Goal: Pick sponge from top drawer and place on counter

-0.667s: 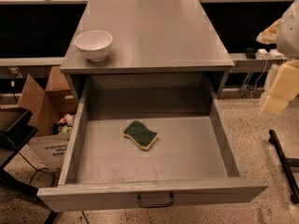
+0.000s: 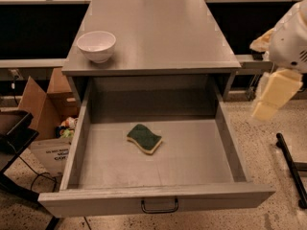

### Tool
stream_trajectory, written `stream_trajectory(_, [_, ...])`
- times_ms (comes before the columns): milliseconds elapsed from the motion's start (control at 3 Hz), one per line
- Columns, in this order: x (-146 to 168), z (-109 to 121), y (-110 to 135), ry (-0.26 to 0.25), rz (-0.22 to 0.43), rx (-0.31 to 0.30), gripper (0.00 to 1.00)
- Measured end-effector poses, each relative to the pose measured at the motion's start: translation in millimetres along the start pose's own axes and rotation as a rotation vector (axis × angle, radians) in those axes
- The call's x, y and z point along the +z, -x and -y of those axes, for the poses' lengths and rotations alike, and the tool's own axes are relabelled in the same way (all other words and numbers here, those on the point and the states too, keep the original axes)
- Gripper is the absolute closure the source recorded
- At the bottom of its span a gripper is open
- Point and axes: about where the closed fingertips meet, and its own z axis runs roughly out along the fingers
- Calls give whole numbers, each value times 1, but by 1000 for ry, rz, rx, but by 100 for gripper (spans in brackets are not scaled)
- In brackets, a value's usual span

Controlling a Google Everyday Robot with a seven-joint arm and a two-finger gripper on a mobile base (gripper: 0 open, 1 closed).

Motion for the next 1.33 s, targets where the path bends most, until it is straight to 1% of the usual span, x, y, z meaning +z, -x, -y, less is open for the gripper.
stream_trajectory(333, [49, -3, 20, 13, 73, -6, 0])
stream_trajectory(667, [105, 1, 43, 6, 159, -12, 0])
stream_trajectory(1000, [159, 13, 80, -17, 259, -18, 0])
stream_trajectory(1333, [160, 12, 81, -16, 256, -22, 0])
